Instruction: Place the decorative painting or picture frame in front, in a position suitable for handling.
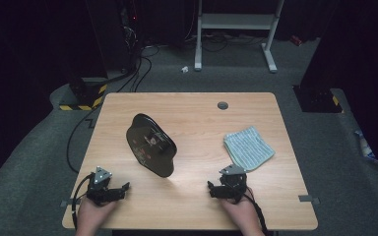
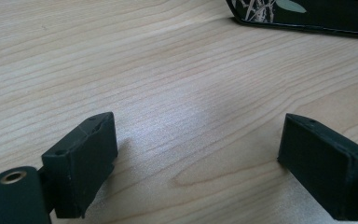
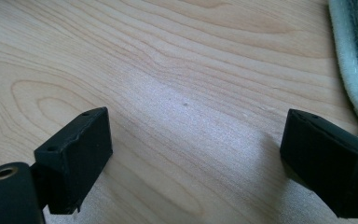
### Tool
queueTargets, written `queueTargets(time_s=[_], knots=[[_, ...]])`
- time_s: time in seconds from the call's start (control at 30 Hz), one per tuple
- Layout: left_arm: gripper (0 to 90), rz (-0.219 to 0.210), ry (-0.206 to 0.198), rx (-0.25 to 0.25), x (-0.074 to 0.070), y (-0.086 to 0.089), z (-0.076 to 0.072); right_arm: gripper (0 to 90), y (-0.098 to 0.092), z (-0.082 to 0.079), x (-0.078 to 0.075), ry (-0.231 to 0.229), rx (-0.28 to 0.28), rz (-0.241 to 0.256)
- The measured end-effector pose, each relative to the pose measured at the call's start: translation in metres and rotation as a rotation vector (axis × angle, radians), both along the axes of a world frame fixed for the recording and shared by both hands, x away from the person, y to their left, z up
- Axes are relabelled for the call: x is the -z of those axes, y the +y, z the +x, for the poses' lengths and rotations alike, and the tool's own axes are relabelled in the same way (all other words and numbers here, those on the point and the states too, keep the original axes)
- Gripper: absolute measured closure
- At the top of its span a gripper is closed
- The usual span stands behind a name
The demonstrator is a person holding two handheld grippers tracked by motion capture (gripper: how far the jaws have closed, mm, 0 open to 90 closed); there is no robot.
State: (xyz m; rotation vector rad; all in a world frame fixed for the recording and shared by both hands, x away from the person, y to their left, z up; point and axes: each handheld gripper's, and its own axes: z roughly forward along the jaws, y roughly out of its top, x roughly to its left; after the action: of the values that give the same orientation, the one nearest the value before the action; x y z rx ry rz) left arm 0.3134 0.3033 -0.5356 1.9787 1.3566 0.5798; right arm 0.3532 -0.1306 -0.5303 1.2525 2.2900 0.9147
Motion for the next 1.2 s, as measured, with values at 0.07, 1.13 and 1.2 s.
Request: queueTargets(time_s=[0.07, 1.13, 1.2], knots=[[10.7, 0.000, 0.000, 0.002, 0.000, 0.000, 0.000, 8.8, 0.000, -0.001, 0.000, 0.001, 0.002, 0.002], [15.3, 0.001, 0.001, 0.023, -0.002, 0.003, -0.002, 28.9, -0.011, -0.019, -0.012, -0.064, -0.067, 0.061], [16.1, -0.002, -0.001, 0.024, -0.002, 0.004, -0.002, 34.1, -0.011, -0.021, -0.011, -0.061, -0.078, 0.070]])
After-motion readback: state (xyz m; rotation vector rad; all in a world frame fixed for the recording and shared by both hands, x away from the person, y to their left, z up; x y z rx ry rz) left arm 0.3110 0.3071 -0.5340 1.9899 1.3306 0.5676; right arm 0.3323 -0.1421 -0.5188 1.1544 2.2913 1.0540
